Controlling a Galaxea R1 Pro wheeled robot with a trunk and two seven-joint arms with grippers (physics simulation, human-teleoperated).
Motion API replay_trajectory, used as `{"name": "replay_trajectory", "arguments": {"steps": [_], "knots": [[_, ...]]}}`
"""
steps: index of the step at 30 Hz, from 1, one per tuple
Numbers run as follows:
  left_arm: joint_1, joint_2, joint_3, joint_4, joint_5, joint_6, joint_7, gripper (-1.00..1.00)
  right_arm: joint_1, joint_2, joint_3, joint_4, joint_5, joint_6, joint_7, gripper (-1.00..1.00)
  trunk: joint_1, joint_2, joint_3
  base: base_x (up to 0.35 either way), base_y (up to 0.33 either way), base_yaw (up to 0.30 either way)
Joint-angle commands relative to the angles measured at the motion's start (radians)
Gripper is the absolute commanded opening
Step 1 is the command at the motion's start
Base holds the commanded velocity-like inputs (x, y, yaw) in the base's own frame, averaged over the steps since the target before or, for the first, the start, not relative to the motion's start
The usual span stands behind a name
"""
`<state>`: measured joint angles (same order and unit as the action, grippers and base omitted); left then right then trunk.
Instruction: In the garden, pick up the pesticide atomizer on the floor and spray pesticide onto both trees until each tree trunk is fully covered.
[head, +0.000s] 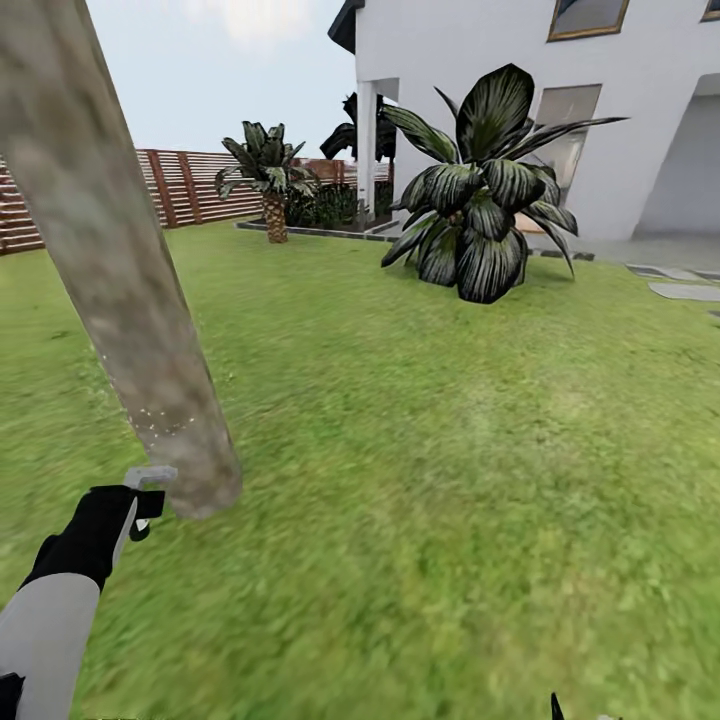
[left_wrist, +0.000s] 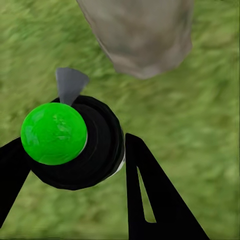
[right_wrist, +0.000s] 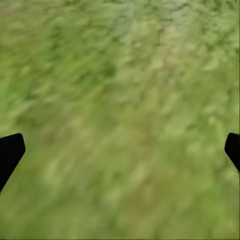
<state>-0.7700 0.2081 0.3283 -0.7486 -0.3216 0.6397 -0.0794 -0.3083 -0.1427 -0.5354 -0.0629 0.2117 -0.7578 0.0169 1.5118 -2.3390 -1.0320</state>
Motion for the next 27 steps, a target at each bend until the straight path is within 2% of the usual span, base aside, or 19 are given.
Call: {"name": "replay_trajectory", "arguments": {"steps": [1,7,12,19,22,26,27], "knots": [[0.0,0.0,0.0,-0.001,0.0,0.0,-0.001,-1.0,0.0,0.0,0.0,0.0,0.0,0.0,0.0,1.0,0.0,0.0,0.0,0.18,-0.242,0.276],[-0.001,-0.002,-0.002,-0.013,0.002,0.001,-0.001,-1.0,0.0,0.0,0.0,0.0,0.0,0.0,0.0,1.0,0.0,0.0,0.0,0.223,-0.208,0.099],[-0.002,-0.019,-0.001,-0.013,0.001,0.0,-0.003,-1.0,0.0,0.0,0.0,0.0,0.0,0.0,0.0,1.0,0.0,0.0,0.0,0.233,-0.192,0.027],[-0.002,-0.018,-0.002,-0.017,-0.001,0.001,0.001,-1.0,0.0,0.0,0.0,0.0,0.0,0.0,0.0,1.0,0.0,0.0,0.0,0.064,-0.247,0.251],[-0.005,-0.019,0.0,-0.02,0.0,0.001,0.001,-1.0,0.0,0.0,0.0,0.0,0.0,0.0,0.0,1.0,0.0,0.0,0.0,0.002,-0.064,0.277],[-0.029,-0.035,-0.002,-0.026,0.003,0.014,-0.003,-1.0,0.0,0.0,0.0,0.0,0.0,0.0,0.0,1.0,0.0,0.0,0.0,0.0,-0.005,0.277],[-0.064,-0.044,-0.002,-0.034,0.004,0.021,-0.007,-1.0,0.0,0.0,0.0,0.0,0.0,0.0,0.0,1.0,0.0,0.0,0.0,0.0,-0.001,0.145]]}}
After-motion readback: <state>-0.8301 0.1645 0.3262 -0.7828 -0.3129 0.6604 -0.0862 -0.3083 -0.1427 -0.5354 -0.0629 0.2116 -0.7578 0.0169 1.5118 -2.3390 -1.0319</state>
